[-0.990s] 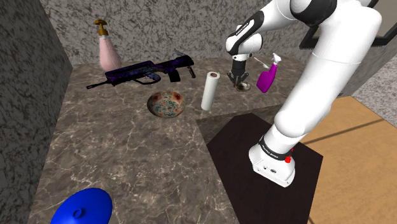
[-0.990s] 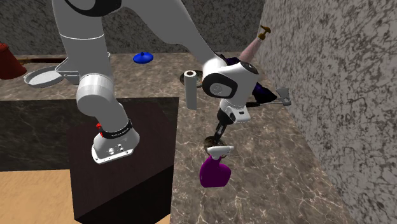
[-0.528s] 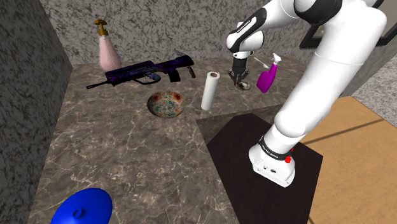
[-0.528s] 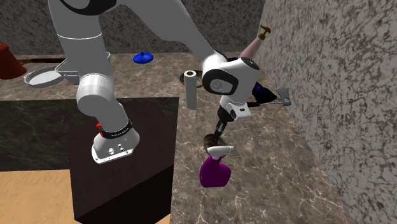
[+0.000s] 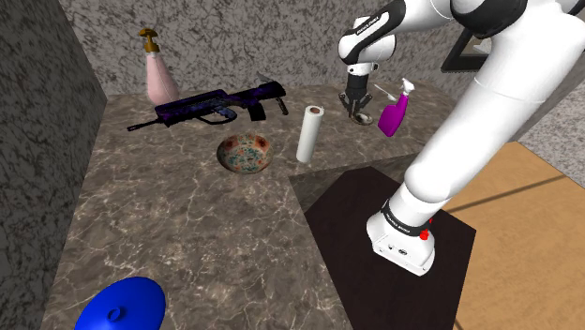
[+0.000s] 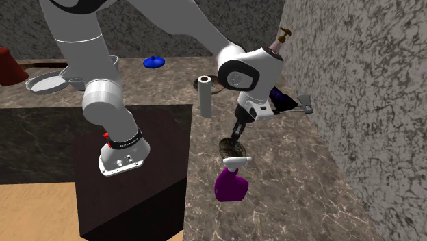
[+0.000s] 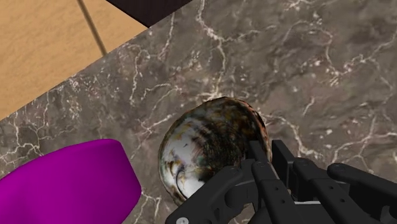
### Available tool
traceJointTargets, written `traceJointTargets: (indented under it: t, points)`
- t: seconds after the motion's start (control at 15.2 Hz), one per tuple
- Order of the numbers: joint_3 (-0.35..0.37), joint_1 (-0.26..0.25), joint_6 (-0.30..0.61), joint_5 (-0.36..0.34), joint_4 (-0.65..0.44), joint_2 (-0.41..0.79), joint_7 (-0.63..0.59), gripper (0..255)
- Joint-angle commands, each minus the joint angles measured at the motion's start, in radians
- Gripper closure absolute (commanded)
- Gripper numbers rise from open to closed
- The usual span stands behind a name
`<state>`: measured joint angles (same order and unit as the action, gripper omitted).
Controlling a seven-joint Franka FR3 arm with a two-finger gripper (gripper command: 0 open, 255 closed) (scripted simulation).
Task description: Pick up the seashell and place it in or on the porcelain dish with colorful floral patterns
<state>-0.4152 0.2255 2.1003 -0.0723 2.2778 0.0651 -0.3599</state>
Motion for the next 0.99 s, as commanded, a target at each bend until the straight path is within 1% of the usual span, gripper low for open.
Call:
traceJointTargets:
  t: [0.0, 0.66, 0.73, 0.92]
  points:
    - [0.001, -0.003, -0.027, -0.006, -0.01, -0.017, -0.006, 255]
    - [0.004, -0.007, -0.161, -0.033, -0.069, -0.097, -0.021, 255]
    - [0.004, -0.007, -0.163, -0.033, -0.07, -0.099, -0.021, 255]
    - [0.045, -0.044, -0.17, -0.022, -0.046, -0.125, -0.095, 255]
